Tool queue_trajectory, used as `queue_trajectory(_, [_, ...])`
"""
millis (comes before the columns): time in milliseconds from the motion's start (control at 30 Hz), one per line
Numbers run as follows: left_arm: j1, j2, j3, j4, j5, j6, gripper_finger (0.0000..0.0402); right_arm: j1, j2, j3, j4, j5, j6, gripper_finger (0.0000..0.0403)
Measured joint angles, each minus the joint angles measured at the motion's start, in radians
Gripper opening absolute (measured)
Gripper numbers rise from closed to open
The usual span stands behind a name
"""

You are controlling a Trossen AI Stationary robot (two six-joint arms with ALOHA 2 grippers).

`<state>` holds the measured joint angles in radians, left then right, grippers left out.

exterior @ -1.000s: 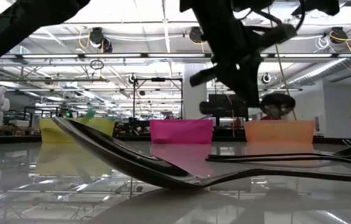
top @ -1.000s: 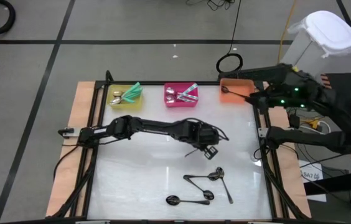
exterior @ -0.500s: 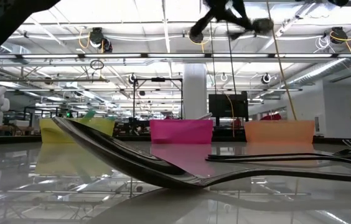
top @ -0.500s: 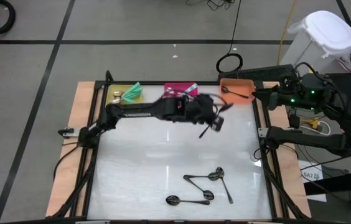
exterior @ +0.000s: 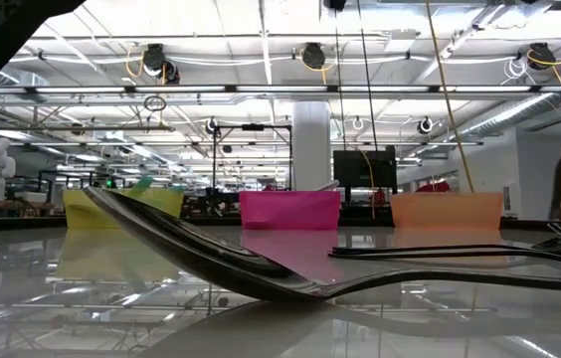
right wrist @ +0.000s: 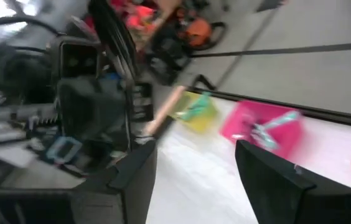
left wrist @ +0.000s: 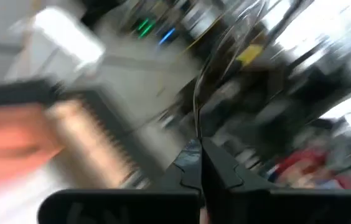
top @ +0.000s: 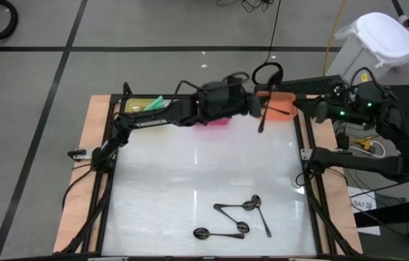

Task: Sort silverware by color (type)
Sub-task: Put the black spoon into the orange bin

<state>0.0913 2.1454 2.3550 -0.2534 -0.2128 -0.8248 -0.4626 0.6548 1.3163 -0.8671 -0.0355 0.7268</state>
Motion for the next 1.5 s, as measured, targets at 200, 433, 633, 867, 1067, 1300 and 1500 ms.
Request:
queue_trajectory(200, [0.017,-0.003,0.000,0.322,-0.017,0.017,0.0000,0.000,0.003,0.000,0.216,-0.072,0.083,0.0212])
queue_trajectory(433, [0.023,-0.002,0.000,0.551,-0.085,0.056,0.0000,0.000,0.027,0.000,0.388,-0.073,0.166,0.0212])
queue_trajectory(633, [0.033,-0.002,0.001,0.660,-0.189,0.037,0.0000,0.000,0.080,0.000,0.517,-0.098,0.176,0.0212])
queue_trajectory(867, [0.033,-0.002,0.001,0.694,-0.284,0.035,0.0000,0.000,0.148,0.000,0.636,-0.143,0.204,0.0212])
queue_trajectory(1067, [0.034,-0.002,0.001,0.695,-0.289,0.035,0.0000,0.000,0.197,0.000,0.640,-0.196,0.203,0.0212])
queue_trajectory(1300, [0.034,-0.002,0.001,0.694,-0.316,0.037,0.0000,0.000,0.221,0.000,0.672,-0.205,0.185,0.0213])
queue_trajectory(1500, [0.035,-0.002,0.001,0.691,-0.322,0.044,0.0000,0.000,0.233,0.000,0.669,-0.227,0.183,0.0213])
